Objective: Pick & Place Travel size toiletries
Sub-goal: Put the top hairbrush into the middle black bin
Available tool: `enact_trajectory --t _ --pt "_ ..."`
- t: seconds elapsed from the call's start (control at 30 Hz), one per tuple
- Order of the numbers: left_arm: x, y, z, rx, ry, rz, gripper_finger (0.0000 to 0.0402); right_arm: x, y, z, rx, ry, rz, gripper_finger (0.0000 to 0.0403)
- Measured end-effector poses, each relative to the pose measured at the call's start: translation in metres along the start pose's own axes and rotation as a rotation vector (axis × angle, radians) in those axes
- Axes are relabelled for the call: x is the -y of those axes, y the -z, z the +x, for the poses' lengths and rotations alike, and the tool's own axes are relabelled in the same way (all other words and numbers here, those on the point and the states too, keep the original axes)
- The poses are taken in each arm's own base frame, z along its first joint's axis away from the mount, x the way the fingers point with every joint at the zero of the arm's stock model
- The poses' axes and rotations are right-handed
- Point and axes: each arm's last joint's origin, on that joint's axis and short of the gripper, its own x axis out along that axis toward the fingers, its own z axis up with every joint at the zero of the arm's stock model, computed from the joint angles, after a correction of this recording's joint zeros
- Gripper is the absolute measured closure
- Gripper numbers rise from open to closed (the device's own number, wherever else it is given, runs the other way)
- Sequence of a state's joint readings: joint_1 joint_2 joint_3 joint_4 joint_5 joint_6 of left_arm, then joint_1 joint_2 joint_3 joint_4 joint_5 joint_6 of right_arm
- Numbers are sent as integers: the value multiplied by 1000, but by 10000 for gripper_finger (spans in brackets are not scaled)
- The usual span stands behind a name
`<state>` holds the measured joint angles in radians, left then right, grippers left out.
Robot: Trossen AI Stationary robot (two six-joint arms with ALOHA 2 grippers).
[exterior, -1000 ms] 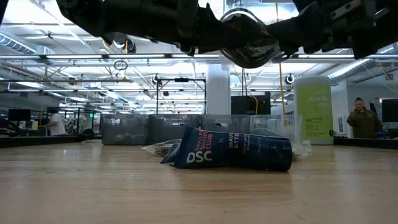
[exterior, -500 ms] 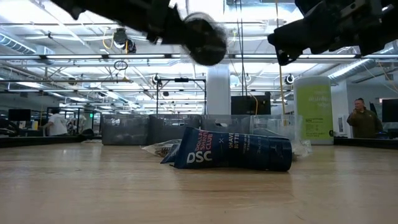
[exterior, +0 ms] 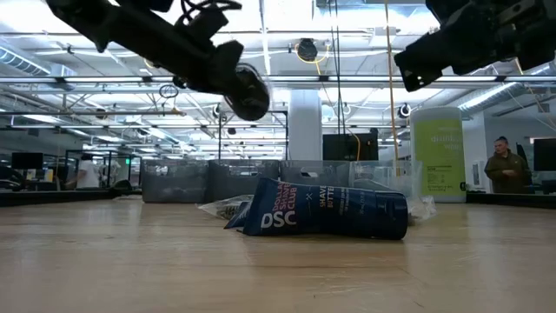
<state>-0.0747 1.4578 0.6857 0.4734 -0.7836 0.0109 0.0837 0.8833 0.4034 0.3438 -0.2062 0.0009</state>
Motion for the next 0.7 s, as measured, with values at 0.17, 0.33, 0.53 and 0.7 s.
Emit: enact_trajectory --t 0.17,0.33,0.53,0.7 --pt "-21 3 16 -31 -119 -94 390 0 3 0 -13 3 9 308" --pt "-42 4 31 -40 -180 -151 389 2 11 -1 -33 65 12 309" --pt "-64 8 45 -55 -177 -278 373 2 13 -1 14 89 4 308" --pt "-77 8 55 -40 -118 -389 381 2 11 -1 38 89 0 308"
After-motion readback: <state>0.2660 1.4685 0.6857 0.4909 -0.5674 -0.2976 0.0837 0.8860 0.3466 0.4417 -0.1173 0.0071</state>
